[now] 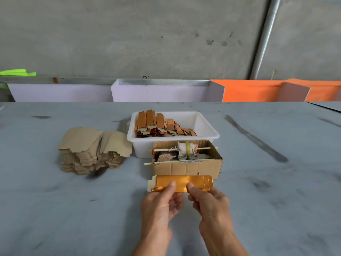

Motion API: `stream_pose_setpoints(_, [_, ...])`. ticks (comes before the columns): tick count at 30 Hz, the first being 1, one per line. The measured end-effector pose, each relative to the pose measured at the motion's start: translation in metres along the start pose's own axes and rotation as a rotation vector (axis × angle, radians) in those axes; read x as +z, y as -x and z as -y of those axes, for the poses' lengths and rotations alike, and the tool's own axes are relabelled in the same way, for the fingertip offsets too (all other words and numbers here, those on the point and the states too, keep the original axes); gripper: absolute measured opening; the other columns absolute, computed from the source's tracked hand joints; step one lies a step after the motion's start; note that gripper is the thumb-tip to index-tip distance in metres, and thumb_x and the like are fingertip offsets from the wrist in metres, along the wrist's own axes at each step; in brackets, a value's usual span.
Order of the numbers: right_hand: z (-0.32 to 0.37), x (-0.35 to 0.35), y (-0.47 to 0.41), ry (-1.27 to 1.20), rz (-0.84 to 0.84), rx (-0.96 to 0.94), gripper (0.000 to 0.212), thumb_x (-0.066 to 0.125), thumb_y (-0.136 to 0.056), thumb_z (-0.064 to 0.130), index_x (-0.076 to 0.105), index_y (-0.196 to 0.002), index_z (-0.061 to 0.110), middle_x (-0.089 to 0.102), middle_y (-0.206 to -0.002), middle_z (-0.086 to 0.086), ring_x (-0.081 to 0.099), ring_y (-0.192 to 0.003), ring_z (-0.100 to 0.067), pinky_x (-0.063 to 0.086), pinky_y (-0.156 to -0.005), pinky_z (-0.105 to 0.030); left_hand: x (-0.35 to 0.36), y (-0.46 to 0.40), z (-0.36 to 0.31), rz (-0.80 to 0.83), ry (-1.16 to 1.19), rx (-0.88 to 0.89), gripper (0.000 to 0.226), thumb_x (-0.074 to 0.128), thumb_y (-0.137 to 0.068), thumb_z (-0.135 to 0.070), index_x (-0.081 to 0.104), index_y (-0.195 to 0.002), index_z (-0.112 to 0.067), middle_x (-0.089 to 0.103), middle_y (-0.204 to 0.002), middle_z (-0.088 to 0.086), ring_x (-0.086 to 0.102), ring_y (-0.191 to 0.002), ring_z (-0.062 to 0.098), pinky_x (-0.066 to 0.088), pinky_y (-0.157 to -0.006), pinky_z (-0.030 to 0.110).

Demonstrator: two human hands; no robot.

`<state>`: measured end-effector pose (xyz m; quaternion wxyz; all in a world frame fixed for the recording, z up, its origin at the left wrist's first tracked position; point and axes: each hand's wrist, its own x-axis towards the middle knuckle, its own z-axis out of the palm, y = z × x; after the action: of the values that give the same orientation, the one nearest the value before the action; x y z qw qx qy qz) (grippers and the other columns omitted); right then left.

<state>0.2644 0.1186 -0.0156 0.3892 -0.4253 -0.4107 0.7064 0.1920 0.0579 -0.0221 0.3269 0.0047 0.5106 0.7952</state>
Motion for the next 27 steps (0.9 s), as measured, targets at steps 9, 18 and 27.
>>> stream_pose_setpoints(9, [0.006, 0.000, 0.004, -0.038, 0.073, 0.091, 0.010, 0.071, -0.078, 0.002, 0.063, -0.075, 0.007, 0.061, -0.052, -0.002, 0.056, -0.044, -0.008, 0.040, -0.054, -0.023, -0.009, 0.002, -0.015, -0.022, 0.044, -0.034, 0.011, 0.066, -0.082, -0.002, 0.057, -0.078, 0.001, 0.064, -0.052, 0.013, 0.063, -0.044, 0.020, 0.052, -0.041, 0.025])
stream_pose_setpoints(18, [0.023, 0.009, 0.007, -0.021, 0.160, 0.120, 0.017, 0.067, -0.084, 0.006, 0.058, -0.072, 0.014, 0.056, -0.053, 0.000, 0.052, -0.048, -0.010, 0.038, -0.054, -0.025, -0.026, 0.008, -0.044, 0.052, -0.103, 0.043, 0.018, 0.062, -0.077, 0.013, 0.058, -0.076, -0.004, 0.063, -0.054, 0.011, 0.059, -0.042, 0.017, 0.049, -0.041, 0.020])
stream_pose_setpoints(27, [0.037, 0.050, 0.018, 0.115, 0.300, 0.054, 0.003, 0.066, -0.085, 0.008, 0.066, -0.082, 0.009, 0.063, -0.057, 0.003, 0.054, -0.058, -0.010, 0.041, -0.063, -0.028, -0.024, 0.011, -0.059, -0.020, -0.088, 0.139, 0.011, 0.067, -0.076, 0.010, 0.058, -0.080, 0.004, 0.069, -0.071, 0.022, 0.067, -0.053, 0.026, 0.053, -0.045, 0.026])
